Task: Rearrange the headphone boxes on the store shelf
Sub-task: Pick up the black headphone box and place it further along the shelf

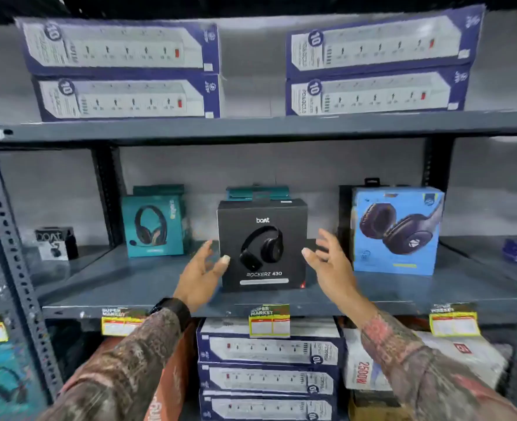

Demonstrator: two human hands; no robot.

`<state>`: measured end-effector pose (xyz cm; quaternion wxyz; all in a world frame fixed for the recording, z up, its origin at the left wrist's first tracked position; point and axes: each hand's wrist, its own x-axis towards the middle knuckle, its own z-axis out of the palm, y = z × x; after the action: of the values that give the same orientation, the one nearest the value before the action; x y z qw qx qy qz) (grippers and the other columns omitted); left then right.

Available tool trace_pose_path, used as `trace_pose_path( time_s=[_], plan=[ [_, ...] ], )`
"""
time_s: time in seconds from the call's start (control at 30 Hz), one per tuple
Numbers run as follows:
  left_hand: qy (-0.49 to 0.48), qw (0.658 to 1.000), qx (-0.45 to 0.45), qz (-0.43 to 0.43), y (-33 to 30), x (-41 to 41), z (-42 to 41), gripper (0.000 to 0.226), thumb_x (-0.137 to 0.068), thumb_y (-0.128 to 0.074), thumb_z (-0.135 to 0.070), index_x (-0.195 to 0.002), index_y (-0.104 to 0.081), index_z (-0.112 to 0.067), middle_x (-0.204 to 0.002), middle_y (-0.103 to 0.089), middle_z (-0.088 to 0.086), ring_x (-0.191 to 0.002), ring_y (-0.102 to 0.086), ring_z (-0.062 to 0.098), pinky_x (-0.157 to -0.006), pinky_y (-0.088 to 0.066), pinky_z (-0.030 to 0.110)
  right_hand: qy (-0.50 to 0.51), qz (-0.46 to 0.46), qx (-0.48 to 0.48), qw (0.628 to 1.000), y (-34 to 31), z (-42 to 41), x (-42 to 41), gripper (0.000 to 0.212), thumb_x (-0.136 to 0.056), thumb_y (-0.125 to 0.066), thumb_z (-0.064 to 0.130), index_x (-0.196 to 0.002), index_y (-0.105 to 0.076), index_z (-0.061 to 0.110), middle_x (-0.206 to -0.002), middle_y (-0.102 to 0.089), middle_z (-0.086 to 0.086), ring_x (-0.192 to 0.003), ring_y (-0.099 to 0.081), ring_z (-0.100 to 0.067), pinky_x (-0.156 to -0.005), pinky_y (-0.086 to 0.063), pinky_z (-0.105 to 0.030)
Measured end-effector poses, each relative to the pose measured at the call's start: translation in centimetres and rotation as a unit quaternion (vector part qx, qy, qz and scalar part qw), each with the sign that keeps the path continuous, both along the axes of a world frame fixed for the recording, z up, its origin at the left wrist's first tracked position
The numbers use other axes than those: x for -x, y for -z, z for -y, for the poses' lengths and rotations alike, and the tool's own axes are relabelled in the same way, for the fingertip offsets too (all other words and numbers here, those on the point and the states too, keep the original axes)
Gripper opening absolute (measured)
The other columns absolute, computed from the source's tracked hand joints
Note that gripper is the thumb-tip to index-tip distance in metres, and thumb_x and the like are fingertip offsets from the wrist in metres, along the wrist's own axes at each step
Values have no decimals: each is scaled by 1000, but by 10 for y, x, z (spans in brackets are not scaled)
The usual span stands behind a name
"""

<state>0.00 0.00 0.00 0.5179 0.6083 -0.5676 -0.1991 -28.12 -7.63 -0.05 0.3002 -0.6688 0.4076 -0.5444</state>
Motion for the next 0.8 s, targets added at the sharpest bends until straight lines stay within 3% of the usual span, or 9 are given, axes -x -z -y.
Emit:
trace_pose_path(
  time_s=[0.1,0.2,0.27,0.33,0.47,0.53,0.6,0.7,0.8],
  plan=[
    [92,994,-6,-60,6,1,18,78,-110,-59,-25,-174,-14,-29,-182,-20,-8,-168,-21,14,-138,-19,43,-42,-10,-53,998,7,17,-5,70,-103,-65,36,-164,-32,30,-163,-44,5,-144,-50,-19,-112,-39,-33],
    [128,991,8,-37,12,-1,30,77,-113,-54,-19,-174,-10,-37,-179,-22,-23,-165,-19,-2,-136,-17,32,-63,3,-71,995,13,27,-15,66,-105,-62,30,-164,-33,32,-157,-45,31,-139,-46,10,-123,-35,-30],
    [129,991,14,-41,15,-1,33,74,-114,-50,-16,-173,-11,-39,-173,-28,-35,-160,-24,-12,-134,-20,24,-63,11,-71,995,16,33,-20,63,-107,-59,25,-163,-33,35,-131,-47,58,-120,-48,30,-107,-37,-8],
    [125,990,26,-50,18,-1,34,69,-115,-45,-13,-172,-15,-38,-159,-36,-50,-149,-33,-24,-131,-23,19,-52,23,-74,996,18,33,-23,61,-108,-56,19,-163,-35,35,-121,-52,62,-112,-49,35,-88,-38,6],
    [102,993,40,-54,14,1,27,62,-115,-46,-18,-172,-24,-34,-164,-48,-23,-145,-46,-14,-132,-29,29,-24,58,-59,996,12,18,-22,57,-109,-55,19,-162,-38,29,-159,-44,21,-146,-42,-5,-119,-37,-27],
    [78,994,53,-49,7,2,19,58,-114,-50,-25,-168,-35,-39,-141,-62,-10,-121,-57,-16,-122,-38,28,-13,85,-70,994,5,6,-16,53,-109,-55,23,-160,-42,28,-156,-48,19,-144,-49,-9,-123,-40,-46],
    [73,993,75,-49,-2,4,9,54,-113,-52,-28,-165,-42,-41,-135,-65,-4,-118,-59,-14,-117,-40,27,-5,102,-61,993,-1,-5,-8,50,-107,-59,27,-156,-48,27,-141,-54,27,-127,-59,3,-114,-50,-46],
    [103,985,88,-105,-15,8,-7,48,-114,-50,-27,-160,-51,-39,-149,-70,-13,-139,-64,5,-118,-49,31,-21,143,-51,988,-9,-23,3,41,-104,-64,27,-142,-59,41,-112,-71,40,-91,-68,20,-69,-62,-20],
    [111,983,75,-122,-27,13,-21,42,-114,-48,-30,-151,-60,-47,-135,-78,-19,-116,-75,-3,-93,-60,15,-36,156,-62,985,-18,-39,12,34,-103,-67,24,-130,-64,45,-110,-81,20,-85,-75,8,-56,-57,-17]
  ],
)
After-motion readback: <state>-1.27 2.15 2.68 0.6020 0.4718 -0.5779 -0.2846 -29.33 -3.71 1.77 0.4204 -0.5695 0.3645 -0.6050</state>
